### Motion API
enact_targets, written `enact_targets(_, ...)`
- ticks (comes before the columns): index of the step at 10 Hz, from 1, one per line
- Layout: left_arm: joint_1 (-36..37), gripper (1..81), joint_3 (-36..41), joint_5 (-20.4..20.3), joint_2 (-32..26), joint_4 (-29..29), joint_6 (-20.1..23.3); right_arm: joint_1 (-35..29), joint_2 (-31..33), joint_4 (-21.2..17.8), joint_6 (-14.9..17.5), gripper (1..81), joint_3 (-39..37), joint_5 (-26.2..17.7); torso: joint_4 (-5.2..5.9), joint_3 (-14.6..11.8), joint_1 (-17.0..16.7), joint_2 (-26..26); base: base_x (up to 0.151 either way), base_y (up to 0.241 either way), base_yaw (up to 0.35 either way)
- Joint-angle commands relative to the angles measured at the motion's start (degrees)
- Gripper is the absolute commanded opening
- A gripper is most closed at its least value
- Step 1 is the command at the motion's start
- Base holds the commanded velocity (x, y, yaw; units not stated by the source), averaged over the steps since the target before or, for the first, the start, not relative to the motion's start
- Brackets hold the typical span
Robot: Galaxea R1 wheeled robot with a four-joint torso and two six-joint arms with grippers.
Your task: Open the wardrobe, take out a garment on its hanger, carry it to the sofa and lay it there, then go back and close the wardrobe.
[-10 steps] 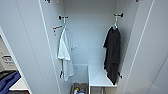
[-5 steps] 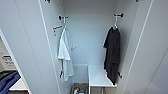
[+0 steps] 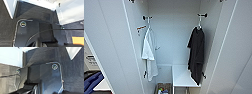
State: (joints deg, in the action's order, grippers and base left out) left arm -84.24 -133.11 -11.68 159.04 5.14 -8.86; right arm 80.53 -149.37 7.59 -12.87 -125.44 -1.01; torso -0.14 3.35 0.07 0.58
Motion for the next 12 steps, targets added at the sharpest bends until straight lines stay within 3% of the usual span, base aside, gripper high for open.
enact_targets(1, 0.3, 81.1, -6.8, 3.5, 4.5, 0.7, 0.2, -0.6, -4.2, 1.1, 0.6, 81.1, -6.5, -2.8, 0.0, 0.0, 0.0, 0.0, 0.0, 0.0, 0.0)
enact_targets(6, 0.3, 81.1, -10.3, 4.9, 7.0, 0.4, 0.2, 1.2, -14.0, 2.2, 0.9, 81.1, -19.6, -2.4, 0.0, 0.0, 0.0, 0.0, 0.0, 0.0, 0.0)
enact_targets(9, 0.3, 81.1, -15.1, 8.1, 8.3, 0.2, 0.2, 2.6, -20.4, 7.8, 0.8, 81.1, -26.6, -2.4, 0.0, 0.0, 0.0, 0.0, 0.0, 0.0, 0.0)
enact_targets(12, 0.3, 81.1, -19.4, 8.7, 11.1, 0.2, 0.4, 3.5, -22.7, 7.4, 0.4, 81.1, -28.1, -2.2, 0.0, 0.0, 0.0, 0.0, 0.0, 0.0, 0.0)
